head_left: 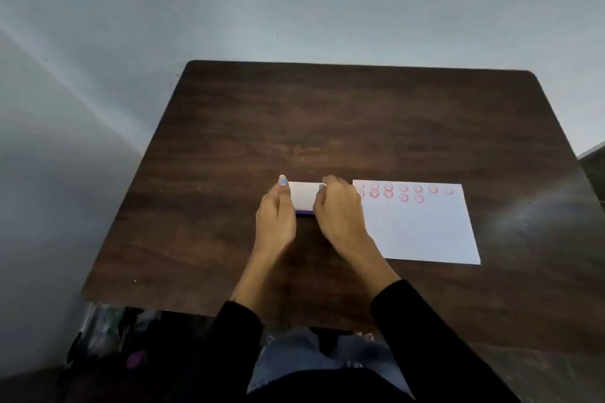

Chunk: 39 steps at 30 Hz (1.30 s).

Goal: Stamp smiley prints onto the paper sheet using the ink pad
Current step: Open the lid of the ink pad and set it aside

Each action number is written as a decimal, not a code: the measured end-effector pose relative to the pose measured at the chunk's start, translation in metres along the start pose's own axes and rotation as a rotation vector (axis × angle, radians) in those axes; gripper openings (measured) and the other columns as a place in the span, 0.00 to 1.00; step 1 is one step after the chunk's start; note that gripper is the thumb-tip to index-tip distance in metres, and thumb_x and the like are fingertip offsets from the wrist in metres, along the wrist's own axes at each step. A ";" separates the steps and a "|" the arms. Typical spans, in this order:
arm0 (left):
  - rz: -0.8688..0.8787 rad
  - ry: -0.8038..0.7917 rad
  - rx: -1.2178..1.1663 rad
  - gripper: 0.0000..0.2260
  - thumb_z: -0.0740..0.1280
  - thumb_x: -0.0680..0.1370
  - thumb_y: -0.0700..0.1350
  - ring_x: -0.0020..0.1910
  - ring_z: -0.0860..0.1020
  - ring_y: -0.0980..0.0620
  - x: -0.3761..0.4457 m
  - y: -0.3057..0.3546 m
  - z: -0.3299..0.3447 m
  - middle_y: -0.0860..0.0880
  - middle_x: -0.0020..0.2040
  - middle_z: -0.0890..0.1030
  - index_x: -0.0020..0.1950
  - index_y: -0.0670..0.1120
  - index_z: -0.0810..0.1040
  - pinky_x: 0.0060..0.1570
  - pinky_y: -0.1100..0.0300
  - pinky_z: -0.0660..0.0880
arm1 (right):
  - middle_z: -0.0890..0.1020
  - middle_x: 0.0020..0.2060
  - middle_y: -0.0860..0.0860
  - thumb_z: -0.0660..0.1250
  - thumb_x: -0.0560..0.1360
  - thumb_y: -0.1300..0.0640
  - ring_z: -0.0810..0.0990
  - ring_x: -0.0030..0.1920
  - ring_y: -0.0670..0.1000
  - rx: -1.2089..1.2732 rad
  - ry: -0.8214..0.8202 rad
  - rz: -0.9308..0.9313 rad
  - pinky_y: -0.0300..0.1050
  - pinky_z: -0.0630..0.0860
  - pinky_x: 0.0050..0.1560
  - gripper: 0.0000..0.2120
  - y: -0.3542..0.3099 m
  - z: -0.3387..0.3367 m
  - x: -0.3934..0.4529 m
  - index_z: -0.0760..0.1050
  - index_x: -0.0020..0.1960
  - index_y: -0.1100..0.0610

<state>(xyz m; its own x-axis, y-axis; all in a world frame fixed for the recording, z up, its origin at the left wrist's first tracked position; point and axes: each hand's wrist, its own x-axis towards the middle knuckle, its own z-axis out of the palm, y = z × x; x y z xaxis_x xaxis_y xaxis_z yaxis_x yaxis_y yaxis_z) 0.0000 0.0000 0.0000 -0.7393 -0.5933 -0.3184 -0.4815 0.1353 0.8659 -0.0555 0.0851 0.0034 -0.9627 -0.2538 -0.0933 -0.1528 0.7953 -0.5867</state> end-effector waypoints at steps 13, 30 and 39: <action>0.059 -0.010 0.051 0.22 0.48 0.81 0.56 0.64 0.71 0.47 0.012 -0.027 0.013 0.45 0.62 0.77 0.62 0.47 0.74 0.65 0.52 0.66 | 0.77 0.57 0.62 0.65 0.74 0.61 0.77 0.55 0.60 -0.125 -0.090 0.085 0.50 0.78 0.50 0.17 0.006 0.035 -0.003 0.68 0.61 0.64; 0.020 0.194 -0.013 0.25 0.48 0.80 0.60 0.67 0.67 0.48 0.026 -0.020 -0.041 0.46 0.67 0.72 0.70 0.48 0.67 0.62 0.59 0.62 | 0.76 0.58 0.61 0.63 0.75 0.62 0.76 0.57 0.60 -0.008 -0.109 -0.145 0.53 0.76 0.54 0.22 -0.045 0.033 0.002 0.63 0.67 0.63; -0.152 0.330 -0.059 0.26 0.48 0.80 0.61 0.65 0.70 0.45 0.024 -0.051 -0.085 0.43 0.65 0.72 0.70 0.45 0.66 0.65 0.50 0.68 | 0.70 0.67 0.60 0.62 0.75 0.62 0.63 0.69 0.59 -0.107 -0.312 -0.324 0.52 0.62 0.69 0.24 -0.071 0.083 -0.016 0.61 0.69 0.62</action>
<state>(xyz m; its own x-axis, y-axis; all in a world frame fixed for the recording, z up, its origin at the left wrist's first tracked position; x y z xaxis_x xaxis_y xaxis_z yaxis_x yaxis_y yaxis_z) 0.0474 -0.0886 -0.0192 -0.4653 -0.8283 -0.3121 -0.5389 -0.0146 0.8422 -0.0106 -0.0130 -0.0208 -0.7507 -0.6393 -0.1663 -0.4728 0.6958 -0.5406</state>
